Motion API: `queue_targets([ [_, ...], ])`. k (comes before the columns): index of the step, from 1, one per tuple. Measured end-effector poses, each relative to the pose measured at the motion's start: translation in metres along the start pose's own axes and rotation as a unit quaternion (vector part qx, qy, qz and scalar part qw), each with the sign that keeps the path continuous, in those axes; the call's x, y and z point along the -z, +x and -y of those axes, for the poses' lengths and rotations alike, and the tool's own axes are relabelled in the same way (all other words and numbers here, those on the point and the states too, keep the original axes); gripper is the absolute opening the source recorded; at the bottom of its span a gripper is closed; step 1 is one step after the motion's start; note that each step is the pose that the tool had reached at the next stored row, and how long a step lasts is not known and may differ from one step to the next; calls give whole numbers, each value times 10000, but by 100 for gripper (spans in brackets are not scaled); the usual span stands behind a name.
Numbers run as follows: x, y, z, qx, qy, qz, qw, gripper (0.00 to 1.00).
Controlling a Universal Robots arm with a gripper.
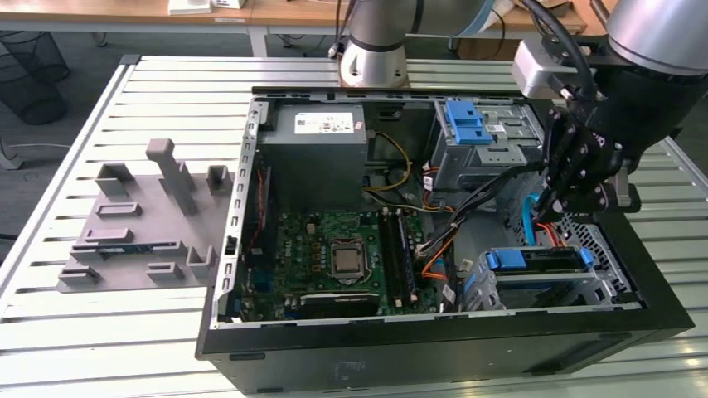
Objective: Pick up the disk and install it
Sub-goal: 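Insert the second disk wire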
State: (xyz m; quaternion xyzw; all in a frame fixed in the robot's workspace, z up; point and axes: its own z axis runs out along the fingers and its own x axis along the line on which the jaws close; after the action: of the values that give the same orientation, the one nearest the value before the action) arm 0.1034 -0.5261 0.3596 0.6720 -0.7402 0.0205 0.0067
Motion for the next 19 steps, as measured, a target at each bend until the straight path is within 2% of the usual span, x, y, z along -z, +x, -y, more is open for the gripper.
queue_targets([
  [2,-25,19,2,2,3,2,10000,16],
  [13,-33,23,2,2,3,3,10000,16],
  [15,-44,40,1,3,1,19,10000,16],
  [19,-90,118,5,4,-2,54,10000,16],
])
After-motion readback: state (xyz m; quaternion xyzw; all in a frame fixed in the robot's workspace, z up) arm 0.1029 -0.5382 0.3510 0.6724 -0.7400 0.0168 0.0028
